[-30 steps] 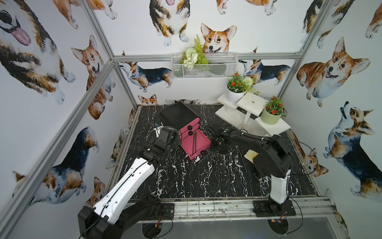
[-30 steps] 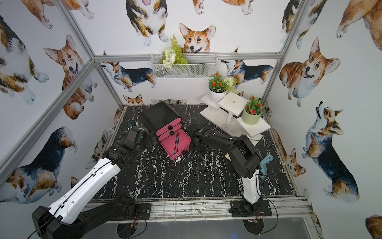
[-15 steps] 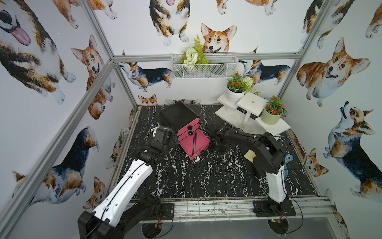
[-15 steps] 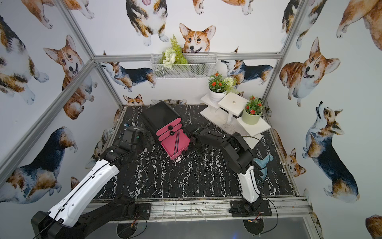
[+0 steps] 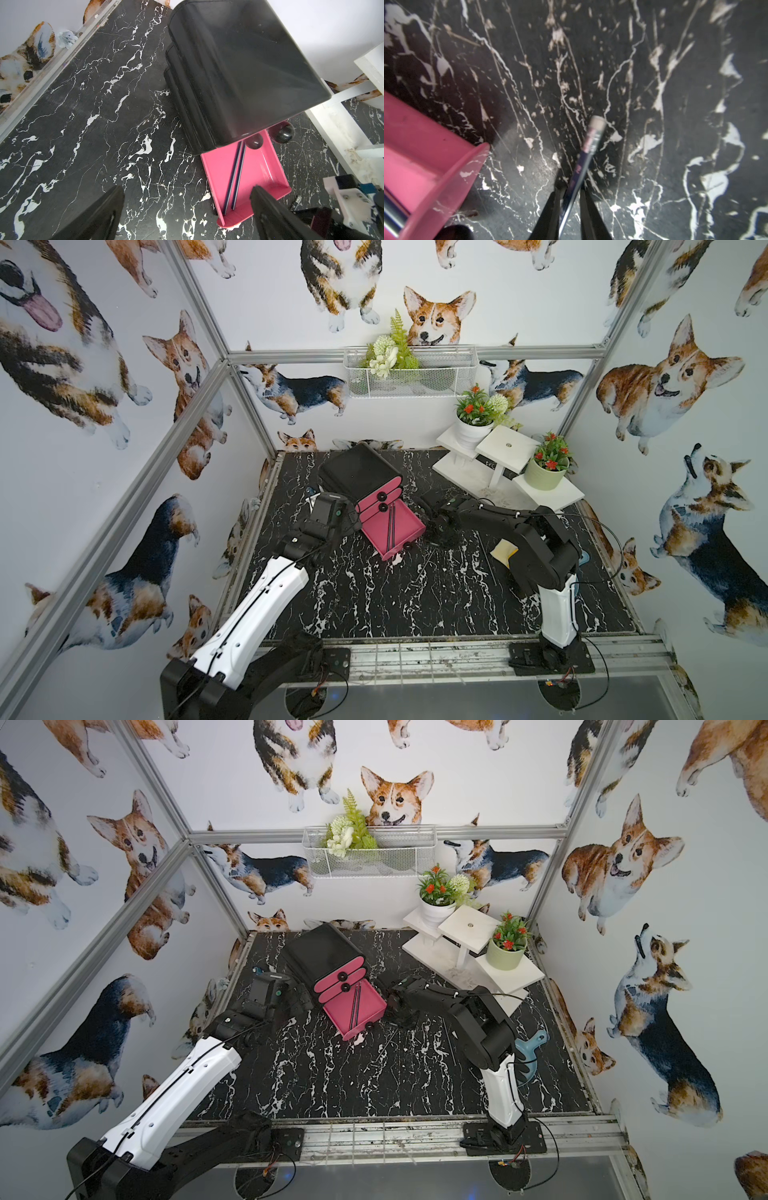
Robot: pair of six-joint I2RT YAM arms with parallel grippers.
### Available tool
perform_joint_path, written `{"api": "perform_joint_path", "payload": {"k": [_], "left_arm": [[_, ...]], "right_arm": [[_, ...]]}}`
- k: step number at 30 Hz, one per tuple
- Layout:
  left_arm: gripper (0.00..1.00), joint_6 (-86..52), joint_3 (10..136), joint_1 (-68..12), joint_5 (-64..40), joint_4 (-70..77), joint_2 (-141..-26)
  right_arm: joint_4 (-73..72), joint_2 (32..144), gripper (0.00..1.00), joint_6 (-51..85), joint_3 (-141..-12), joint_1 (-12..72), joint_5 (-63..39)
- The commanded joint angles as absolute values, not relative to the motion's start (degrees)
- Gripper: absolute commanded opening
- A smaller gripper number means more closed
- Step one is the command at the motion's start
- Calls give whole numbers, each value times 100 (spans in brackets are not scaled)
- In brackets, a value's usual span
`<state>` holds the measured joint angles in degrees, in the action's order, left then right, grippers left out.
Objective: Please place the pencils in the drawer according to their color
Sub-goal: Pick up the pencil from the center of the board.
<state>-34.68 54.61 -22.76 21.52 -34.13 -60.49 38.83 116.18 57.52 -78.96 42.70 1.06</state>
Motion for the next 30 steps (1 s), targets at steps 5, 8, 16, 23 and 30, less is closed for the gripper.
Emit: {"api": "perform_joint_path", "payload": {"k": [5, 8, 16, 23, 30], "left_arm": [[100, -3419, 5571, -2182, 2117, -3346, -6189], [100, -3394, 5612, -2154, 2110, -3374, -6248], [100, -3387, 5621, -2079, 2114, -3409, -6302], [100, -3508, 5512, -2005, 1976, -3433, -6421], [100, -3537, 5471, -1978, 1977, -3401, -6438]], "right_arm": [[3722, 11821, 11, 5451, -7576, 4079, -342], [3749, 11783, 4, 5295, -7576, 4069, -369], [3721, 11431, 0, 4920, -7515, 4069, -402], [3631, 10936, 0, 4833, -7470, 4080, -554], [3778, 10581, 0, 4733, -7554, 4078, -543]]}}
